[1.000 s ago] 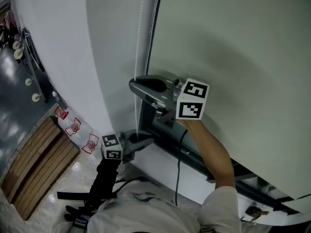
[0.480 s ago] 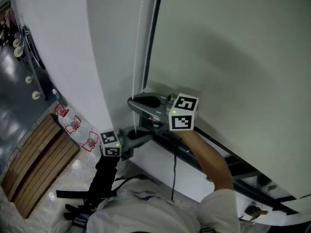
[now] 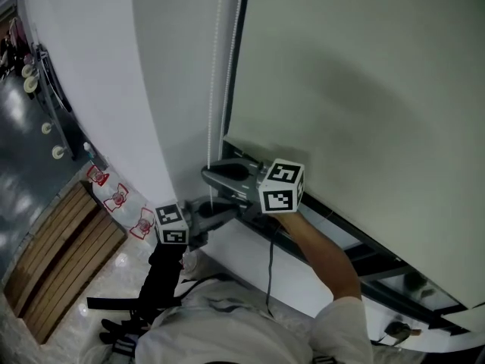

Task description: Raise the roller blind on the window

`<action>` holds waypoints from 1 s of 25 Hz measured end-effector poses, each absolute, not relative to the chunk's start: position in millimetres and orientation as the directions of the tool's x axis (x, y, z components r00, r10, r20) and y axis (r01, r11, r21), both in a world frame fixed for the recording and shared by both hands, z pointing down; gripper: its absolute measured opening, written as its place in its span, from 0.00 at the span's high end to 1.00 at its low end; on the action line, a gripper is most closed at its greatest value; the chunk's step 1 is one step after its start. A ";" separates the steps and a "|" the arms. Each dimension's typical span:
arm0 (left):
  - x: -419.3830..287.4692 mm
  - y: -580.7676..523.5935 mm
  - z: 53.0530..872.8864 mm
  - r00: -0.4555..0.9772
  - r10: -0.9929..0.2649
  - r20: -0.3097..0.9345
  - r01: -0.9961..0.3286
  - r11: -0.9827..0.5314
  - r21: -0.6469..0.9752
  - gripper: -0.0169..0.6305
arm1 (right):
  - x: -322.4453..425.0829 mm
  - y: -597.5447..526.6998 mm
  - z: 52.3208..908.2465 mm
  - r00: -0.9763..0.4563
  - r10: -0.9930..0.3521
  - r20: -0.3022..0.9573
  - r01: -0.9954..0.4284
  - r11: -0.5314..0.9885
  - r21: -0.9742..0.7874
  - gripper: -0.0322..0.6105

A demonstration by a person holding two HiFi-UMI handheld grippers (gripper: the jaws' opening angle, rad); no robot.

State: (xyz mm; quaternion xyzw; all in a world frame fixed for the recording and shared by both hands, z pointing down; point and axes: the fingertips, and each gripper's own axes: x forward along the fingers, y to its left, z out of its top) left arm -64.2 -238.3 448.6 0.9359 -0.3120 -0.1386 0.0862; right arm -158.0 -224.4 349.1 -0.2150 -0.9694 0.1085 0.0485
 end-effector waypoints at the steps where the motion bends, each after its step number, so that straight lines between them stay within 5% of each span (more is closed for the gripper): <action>1: -63.9 -238.1 448.6 0.768 -0.607 -0.205 -0.560 -0.791 0.247 0.98 | -157.3 -224.9 348.0 -0.906 0.420 0.043 0.401 0.888 -0.224 0.93; 10: -62.1 -238.1 446.3 0.772 -0.599 -0.211 -0.553 -0.798 0.240 0.98 | -161.7 -225.3 303.2 -0.903 0.429 -0.016 0.428 0.896 -0.122 0.72; 25: -62.5 -240.5 445.5 0.768 -0.606 -0.207 -0.557 -0.792 0.251 0.98 | -160.7 -255.2 79.8 -0.884 0.409 -0.228 0.370 0.908 0.195 0.72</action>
